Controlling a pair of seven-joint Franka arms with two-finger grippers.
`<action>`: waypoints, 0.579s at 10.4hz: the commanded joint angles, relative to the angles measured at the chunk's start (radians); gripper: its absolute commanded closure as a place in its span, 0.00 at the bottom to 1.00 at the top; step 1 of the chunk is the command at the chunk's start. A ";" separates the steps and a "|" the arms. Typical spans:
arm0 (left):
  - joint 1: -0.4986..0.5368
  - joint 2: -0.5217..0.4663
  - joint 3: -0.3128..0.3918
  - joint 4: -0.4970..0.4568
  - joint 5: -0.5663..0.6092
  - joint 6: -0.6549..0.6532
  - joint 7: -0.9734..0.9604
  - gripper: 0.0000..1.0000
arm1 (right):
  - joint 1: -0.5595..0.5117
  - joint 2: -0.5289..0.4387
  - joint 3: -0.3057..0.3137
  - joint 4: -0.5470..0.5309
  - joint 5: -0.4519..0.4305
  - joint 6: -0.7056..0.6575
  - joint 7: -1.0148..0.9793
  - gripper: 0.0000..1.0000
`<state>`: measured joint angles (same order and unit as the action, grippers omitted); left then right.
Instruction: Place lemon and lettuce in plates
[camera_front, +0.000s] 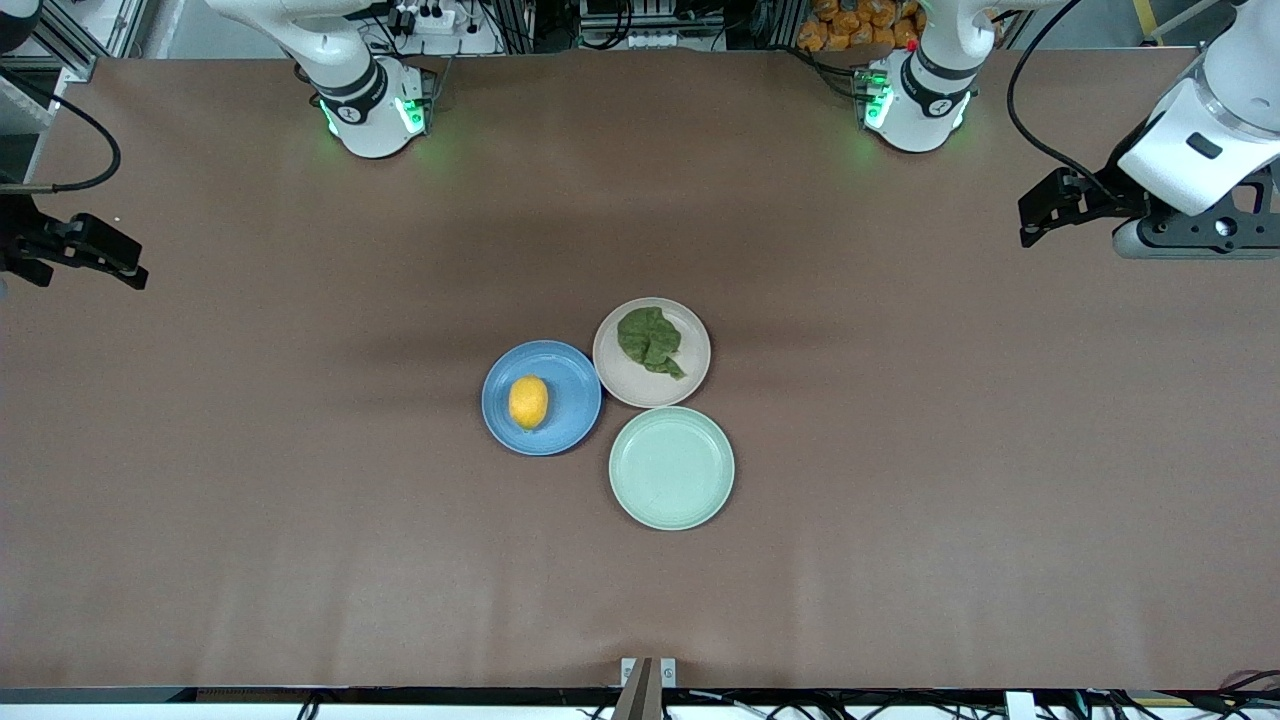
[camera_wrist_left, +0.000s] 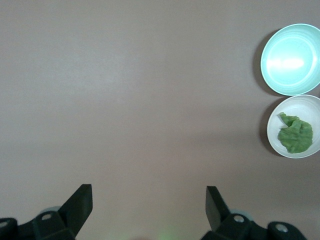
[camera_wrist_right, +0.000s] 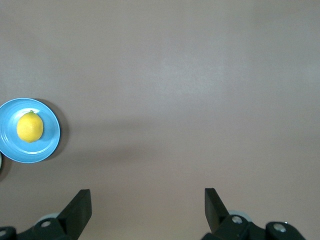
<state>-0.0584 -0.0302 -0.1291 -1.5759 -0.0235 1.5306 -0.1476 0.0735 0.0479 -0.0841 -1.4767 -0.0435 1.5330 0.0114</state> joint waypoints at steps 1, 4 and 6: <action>0.003 0.003 0.002 0.014 -0.039 -0.017 0.013 0.00 | -0.001 0.000 0.000 0.006 0.008 -0.010 -0.010 0.00; 0.000 0.001 0.000 0.022 -0.041 -0.017 0.011 0.00 | -0.001 -0.005 0.000 0.007 0.008 -0.008 -0.010 0.00; 0.000 0.001 -0.006 0.022 -0.041 -0.017 0.011 0.00 | -0.001 -0.005 0.000 0.007 0.008 -0.008 -0.008 0.00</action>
<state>-0.0595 -0.0302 -0.1308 -1.5719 -0.0403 1.5306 -0.1476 0.0735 0.0478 -0.0841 -1.4767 -0.0435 1.5330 0.0113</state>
